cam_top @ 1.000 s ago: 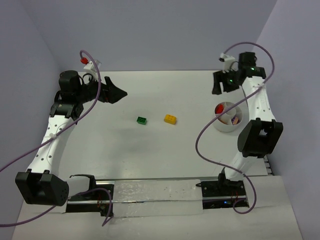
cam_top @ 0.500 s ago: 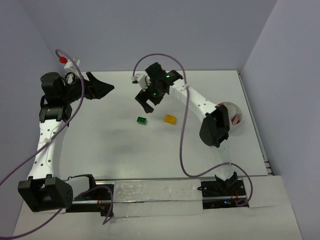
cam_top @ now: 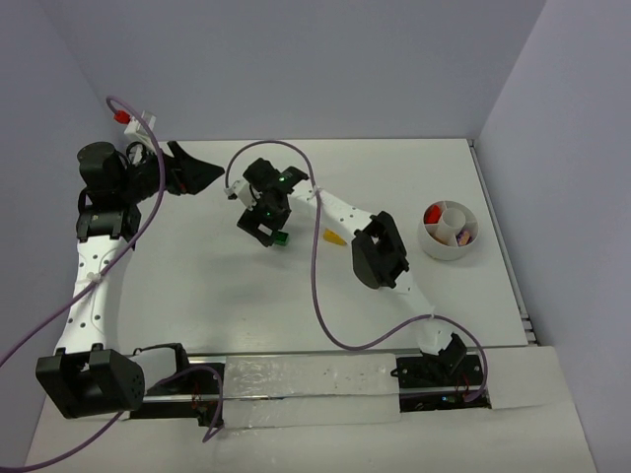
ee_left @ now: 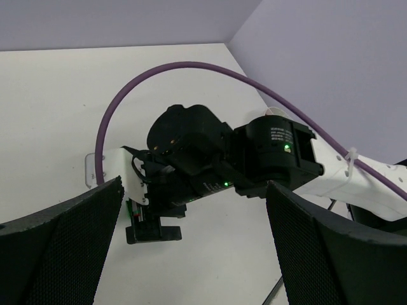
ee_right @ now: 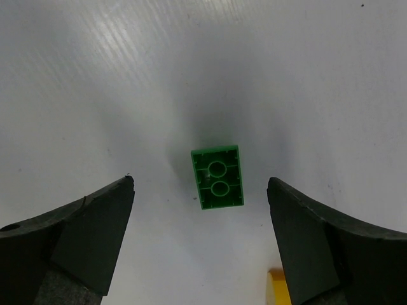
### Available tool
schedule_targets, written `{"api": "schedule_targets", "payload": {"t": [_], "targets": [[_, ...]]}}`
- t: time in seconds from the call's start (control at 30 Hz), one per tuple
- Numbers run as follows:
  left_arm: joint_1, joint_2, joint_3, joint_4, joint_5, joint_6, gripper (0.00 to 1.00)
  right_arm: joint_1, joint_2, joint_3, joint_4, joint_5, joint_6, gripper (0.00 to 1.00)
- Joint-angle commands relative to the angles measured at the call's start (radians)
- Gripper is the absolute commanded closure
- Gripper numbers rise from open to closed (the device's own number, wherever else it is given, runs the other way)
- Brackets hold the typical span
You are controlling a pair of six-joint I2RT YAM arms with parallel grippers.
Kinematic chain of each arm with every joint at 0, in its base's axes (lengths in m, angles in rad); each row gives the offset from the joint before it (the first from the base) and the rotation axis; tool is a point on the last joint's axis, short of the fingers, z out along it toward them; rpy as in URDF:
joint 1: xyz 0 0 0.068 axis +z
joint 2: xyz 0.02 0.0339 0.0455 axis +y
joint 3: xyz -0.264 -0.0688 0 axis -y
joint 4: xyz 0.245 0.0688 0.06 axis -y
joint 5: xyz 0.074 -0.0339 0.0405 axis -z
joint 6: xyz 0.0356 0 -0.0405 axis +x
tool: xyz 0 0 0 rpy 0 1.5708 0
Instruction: Sort the legos into containers by color
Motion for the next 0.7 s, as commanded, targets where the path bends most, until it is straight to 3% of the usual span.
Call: {"api": "schedule_targets", "payload": {"t": [0.0,0.2,0.43,0.67], "targets": [[0.005,-0.017,0.001,0.052,0.023,-0.005,0.01,-0.004,0.044,0.043,0.037,0.034,0.017,0.11],[0.005,-0.020,-0.006,0.049,0.021,0.001,0.01,0.000,0.066,0.037,0.047,0.023,0.003,0.22],[0.005,-0.015,-0.002,0.057,0.028,0.001,0.01,0.009,0.071,0.011,0.041,0.041,-0.026,0.62],[0.005,-0.005,0.008,0.051,0.030,0.013,0.01,-0.019,-0.103,-0.164,0.096,0.013,-0.012,0.80]]}}
